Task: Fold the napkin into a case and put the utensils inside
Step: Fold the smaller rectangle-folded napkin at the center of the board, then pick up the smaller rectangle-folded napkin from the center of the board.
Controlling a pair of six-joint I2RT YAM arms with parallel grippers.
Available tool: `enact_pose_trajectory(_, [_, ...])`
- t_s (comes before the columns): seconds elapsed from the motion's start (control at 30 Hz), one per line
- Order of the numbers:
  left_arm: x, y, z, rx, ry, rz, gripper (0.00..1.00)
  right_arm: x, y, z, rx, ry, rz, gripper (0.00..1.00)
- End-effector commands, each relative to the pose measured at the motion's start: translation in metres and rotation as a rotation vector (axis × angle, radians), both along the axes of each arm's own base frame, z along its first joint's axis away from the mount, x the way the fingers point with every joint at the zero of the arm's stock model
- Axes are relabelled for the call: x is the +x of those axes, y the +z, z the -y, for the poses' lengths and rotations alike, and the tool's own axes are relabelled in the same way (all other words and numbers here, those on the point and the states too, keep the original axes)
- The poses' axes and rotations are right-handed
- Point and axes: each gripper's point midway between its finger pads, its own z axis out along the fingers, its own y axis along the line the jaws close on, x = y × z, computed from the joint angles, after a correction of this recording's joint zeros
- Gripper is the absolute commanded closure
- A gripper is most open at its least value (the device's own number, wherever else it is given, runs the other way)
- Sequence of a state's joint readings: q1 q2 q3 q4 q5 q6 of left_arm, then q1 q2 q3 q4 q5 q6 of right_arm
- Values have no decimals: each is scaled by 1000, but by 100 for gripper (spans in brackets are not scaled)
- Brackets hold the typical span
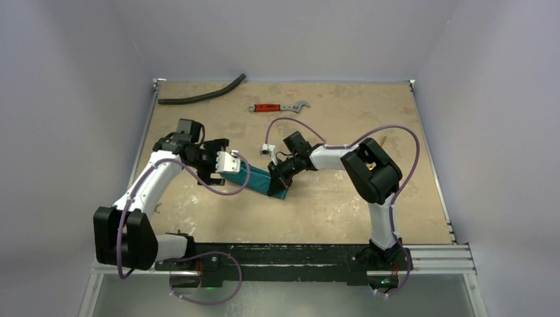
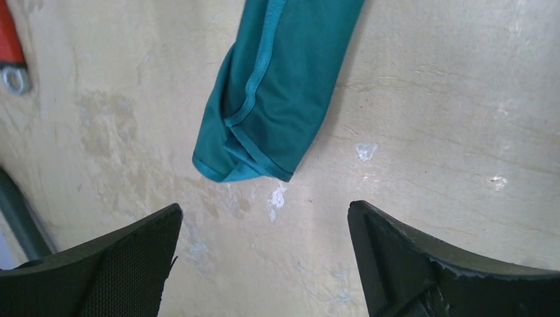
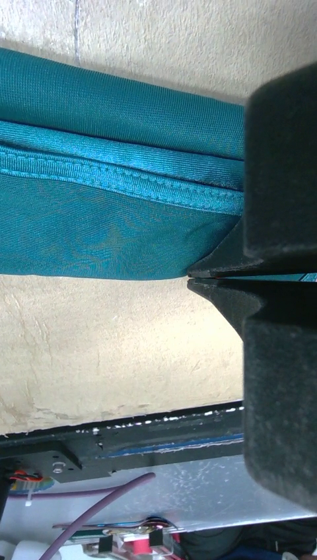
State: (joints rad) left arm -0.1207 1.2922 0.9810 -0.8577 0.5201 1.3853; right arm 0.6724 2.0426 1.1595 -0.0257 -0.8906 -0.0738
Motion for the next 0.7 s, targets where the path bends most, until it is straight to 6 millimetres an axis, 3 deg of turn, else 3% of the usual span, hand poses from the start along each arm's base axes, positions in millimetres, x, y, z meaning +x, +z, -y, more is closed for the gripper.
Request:
enact_pose_trajectory(0.0, [12, -24, 9, 105, -183, 60, 4, -8, -26, 24, -105, 34, -22, 100])
enact_pose_trajectory(0.1, [20, -39, 12, 123, -227, 100, 3, -12, -25, 24, -82, 56, -33, 100])
enact_pose_trajectory(0.17, [32, -29, 20, 88, -240, 267, 3, -13, -26, 27, -82, 66, -43, 100])
enact_pose_trajectory(0.27, [17, -38, 29, 112, -420, 412, 2, -8, -24, 31, -76, 64, -45, 100])
enact_pose_trajectory(0.43, [19, -46, 37, 149, -494, 549, 1, -3, -18, 33, -41, 58, -50, 100])
enact_pose_trajectory(0.57, [16, -63, 31, 240, -589, 628, 2, -3, -16, 34, -17, 64, -60, 100])
enact_pose_trajectory(0.67, [18, -76, 27, 297, -652, 601, 7, -4, -13, 33, 1, 76, -61, 100])
